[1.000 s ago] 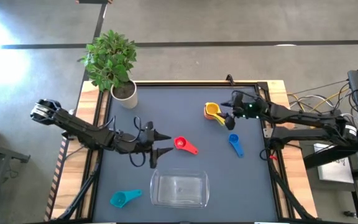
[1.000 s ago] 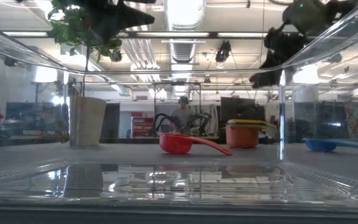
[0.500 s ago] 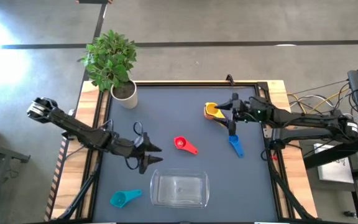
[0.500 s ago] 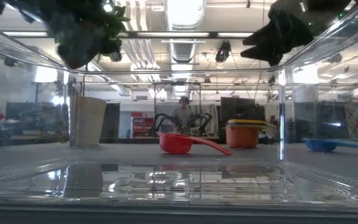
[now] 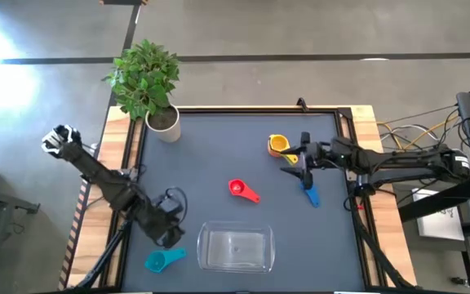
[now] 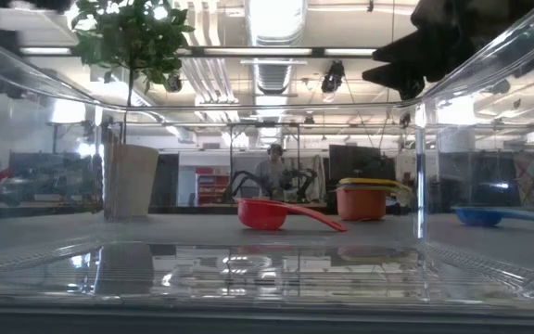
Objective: Nest measuring cups in basket
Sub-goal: Stack the light blue measuring cup on top of the yellow measuring cup
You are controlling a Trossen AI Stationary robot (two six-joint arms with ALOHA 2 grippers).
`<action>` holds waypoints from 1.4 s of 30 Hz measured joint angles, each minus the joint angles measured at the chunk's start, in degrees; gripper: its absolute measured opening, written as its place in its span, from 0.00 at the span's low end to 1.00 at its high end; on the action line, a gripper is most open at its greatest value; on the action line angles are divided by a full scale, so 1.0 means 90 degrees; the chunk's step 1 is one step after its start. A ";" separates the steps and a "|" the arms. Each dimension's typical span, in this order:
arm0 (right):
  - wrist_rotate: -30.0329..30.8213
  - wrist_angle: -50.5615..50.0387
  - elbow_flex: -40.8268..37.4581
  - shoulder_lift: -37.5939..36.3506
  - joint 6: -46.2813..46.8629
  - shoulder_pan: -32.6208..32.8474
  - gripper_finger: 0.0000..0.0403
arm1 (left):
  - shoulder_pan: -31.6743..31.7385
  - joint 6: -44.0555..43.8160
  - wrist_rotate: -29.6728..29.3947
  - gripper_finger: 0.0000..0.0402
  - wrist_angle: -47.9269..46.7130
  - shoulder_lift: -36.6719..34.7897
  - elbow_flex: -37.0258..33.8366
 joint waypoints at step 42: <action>0.0002 0.0727 -0.0463 0.0014 0.0112 -0.0002 0.66 | -0.1670 -0.2526 0.1884 0.51 -0.0039 0.1678 -0.0270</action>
